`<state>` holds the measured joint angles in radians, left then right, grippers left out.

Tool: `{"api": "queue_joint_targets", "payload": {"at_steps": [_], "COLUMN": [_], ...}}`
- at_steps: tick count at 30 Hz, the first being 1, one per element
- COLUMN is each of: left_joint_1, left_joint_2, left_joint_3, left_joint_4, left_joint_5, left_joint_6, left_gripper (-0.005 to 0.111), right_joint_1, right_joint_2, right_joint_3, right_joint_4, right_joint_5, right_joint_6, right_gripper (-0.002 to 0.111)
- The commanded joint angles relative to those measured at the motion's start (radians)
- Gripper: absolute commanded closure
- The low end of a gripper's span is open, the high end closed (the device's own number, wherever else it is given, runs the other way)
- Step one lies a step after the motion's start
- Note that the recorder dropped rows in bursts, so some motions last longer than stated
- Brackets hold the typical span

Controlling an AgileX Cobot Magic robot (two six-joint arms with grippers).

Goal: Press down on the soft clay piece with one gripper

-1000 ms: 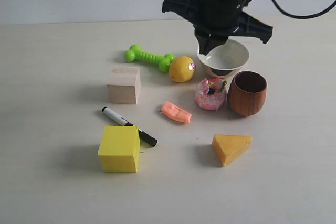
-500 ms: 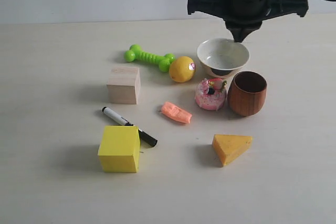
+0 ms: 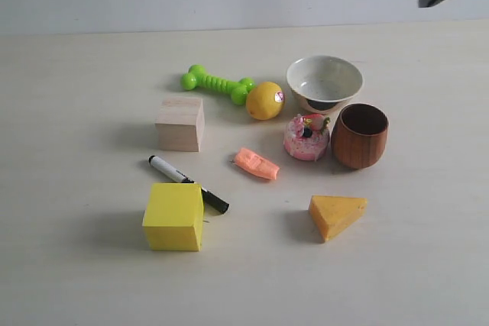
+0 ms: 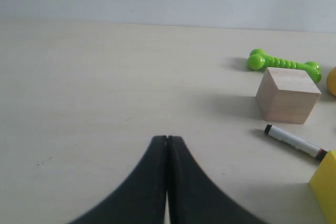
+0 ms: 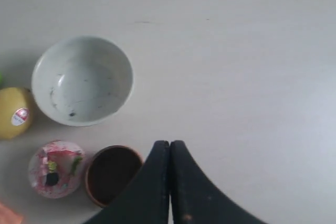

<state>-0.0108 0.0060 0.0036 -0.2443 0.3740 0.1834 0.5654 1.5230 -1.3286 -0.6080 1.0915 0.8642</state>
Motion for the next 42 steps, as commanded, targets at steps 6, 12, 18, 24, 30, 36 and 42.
{"api": "queue_joint_targets", "payload": {"at_steps": [6,12,18,24,30,36,42], "left_joint_1": [0.004,0.004,0.004,0.004,0.004,0.004,0.004], "left_joint_2": [-0.006,-0.006,-0.006,-0.006,-0.006,-0.006,-0.006], "left_joint_3": [-0.004,-0.004,-0.004,-0.004,-0.004,-0.004,-0.004], "left_joint_4": [-0.002,-0.002,-0.002,-0.002,-0.002,-0.002,-0.002], "left_joint_5": [-0.009,-0.009,-0.009,-0.009,-0.009,-0.009,-0.009], "left_joint_6": [-0.001,-0.001,-0.001,-0.001,-0.001,-0.001,-0.001], "left_gripper": [0.107,0.107,0.107,0.107,0.107,0.107,0.107], "right_joint_1": [-0.193,-0.385,-0.565,-0.67,-0.67,-0.67,-0.67], "right_joint_2": [-0.267,-0.445,-0.661,-0.993,-1.127,-1.127,-1.275], "right_joint_3": [0.325,0.555,0.753,0.921,0.999,1.092,1.236], "right_joint_4": [0.005,0.082,0.104,0.104,0.112,0.144,0.474], "right_joint_5": [-0.214,-0.456,-0.619,-0.672,-0.705,-1.007,-1.048], "right_joint_6": [0.037,-0.041,-0.105,-0.155,-0.179,-0.191,-0.527], "right_gripper": [0.108,0.108,0.108,0.108,0.108,0.108,0.108]}}
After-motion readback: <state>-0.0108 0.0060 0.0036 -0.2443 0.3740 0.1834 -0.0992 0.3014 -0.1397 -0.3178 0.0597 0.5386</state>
